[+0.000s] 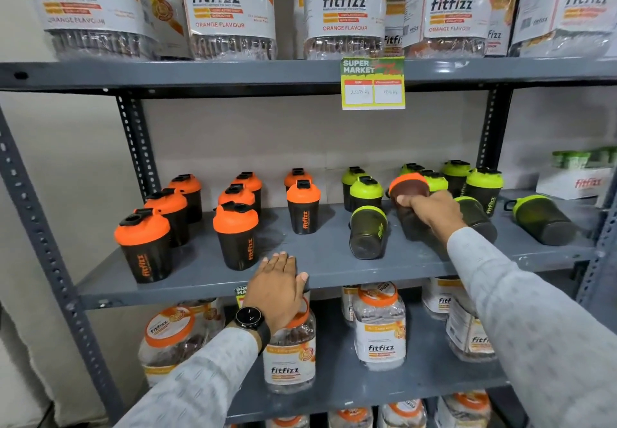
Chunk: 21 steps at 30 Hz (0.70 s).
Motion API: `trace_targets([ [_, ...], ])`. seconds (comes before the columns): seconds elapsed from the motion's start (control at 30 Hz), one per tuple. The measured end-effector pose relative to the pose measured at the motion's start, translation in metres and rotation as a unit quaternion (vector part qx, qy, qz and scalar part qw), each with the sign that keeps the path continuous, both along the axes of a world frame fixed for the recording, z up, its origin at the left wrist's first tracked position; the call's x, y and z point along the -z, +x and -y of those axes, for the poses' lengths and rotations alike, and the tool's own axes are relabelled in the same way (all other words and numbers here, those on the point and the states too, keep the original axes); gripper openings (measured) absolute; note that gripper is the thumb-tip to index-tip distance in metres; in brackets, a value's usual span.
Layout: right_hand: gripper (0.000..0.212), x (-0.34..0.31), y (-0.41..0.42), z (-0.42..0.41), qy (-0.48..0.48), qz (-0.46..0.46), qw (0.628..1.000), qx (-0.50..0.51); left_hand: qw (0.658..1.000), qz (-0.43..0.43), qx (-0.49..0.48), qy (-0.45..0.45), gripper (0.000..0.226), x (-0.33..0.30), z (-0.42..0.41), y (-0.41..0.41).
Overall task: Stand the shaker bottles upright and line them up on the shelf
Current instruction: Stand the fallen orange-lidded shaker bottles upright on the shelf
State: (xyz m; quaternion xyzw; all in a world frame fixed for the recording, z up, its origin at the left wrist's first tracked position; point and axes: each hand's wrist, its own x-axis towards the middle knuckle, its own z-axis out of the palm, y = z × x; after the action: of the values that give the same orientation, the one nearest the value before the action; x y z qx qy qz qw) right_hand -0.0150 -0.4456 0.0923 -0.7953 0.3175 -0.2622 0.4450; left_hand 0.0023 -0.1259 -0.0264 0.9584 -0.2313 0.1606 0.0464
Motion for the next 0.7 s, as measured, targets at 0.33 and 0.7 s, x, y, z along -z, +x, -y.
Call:
trace_targets([
  [0.33, 0.059, -0.002, 0.015, -0.132, 0.057, 0.160, 0.977, -0.132, 1.000, 0.014, 0.004, -0.001, 0.065, 0.001, -0.003, -0.002],
  [0.7, 0.069, 0.076, 0.033, -0.185, 0.007, 0.127, 0.980, -0.152, 1.000, 0.022, 0.012, -0.012, 0.066, 0.005, -0.004, 0.002],
])
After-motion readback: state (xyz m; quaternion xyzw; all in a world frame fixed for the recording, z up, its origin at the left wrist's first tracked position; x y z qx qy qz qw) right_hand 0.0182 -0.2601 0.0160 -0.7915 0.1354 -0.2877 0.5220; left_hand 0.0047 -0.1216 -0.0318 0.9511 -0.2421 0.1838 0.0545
